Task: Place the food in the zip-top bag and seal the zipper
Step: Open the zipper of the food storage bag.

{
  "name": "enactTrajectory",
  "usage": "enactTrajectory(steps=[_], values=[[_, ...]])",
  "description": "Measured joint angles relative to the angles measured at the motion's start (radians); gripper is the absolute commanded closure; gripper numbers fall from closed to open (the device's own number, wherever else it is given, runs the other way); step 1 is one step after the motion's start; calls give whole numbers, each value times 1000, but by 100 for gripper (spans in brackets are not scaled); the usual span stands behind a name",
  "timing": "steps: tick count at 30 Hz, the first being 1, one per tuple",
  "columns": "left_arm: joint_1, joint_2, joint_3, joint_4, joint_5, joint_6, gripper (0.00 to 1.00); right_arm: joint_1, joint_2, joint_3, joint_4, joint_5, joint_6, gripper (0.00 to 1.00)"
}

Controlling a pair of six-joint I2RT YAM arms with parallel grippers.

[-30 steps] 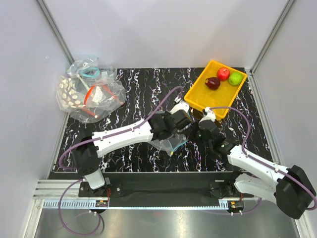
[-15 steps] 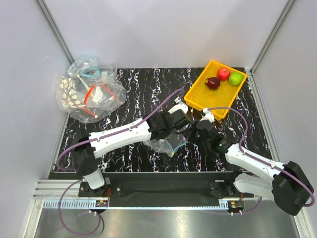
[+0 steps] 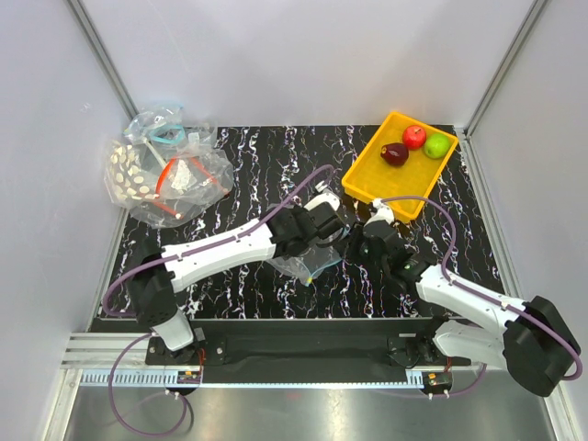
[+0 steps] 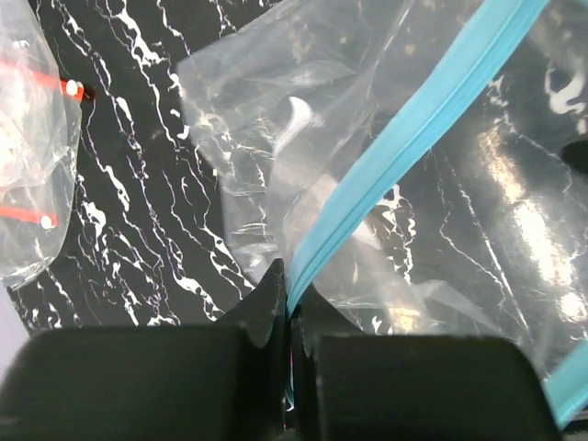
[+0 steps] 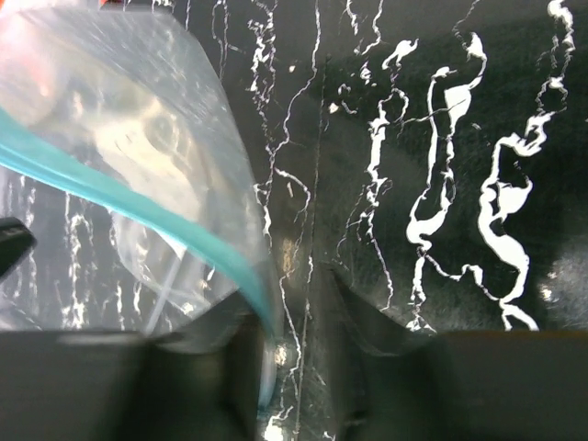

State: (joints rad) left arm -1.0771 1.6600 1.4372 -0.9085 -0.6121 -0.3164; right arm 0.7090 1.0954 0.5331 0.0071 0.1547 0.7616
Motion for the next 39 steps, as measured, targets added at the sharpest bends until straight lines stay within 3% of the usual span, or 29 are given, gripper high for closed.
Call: enactTrajectory(steps=[3, 5, 10, 13, 23, 28, 39], values=[[6, -26, 0, 8, 18, 13, 100, 0, -1, 0, 0, -16, -15, 50], [7, -41, 2, 8, 29, 23, 100, 0, -9, 0, -3, -21, -27, 48], [11, -46, 13, 13, 54, 51, 100, 1, -59, 4, -16, -41, -58, 24], [17, -46, 13, 23, 72, 64, 100, 1, -72, 10, -21, -63, -80, 18], [96, -82, -113, 154, 181, 84, 100, 1, -74, 42, -21, -108, -128, 11], [95, -84, -112, 165, 188, 80, 100, 1, -84, 87, -42, -114, -143, 4], [95, -84, -26, 90, 166, 57, 100, 1, -171, 240, -198, -35, -228, 1]])
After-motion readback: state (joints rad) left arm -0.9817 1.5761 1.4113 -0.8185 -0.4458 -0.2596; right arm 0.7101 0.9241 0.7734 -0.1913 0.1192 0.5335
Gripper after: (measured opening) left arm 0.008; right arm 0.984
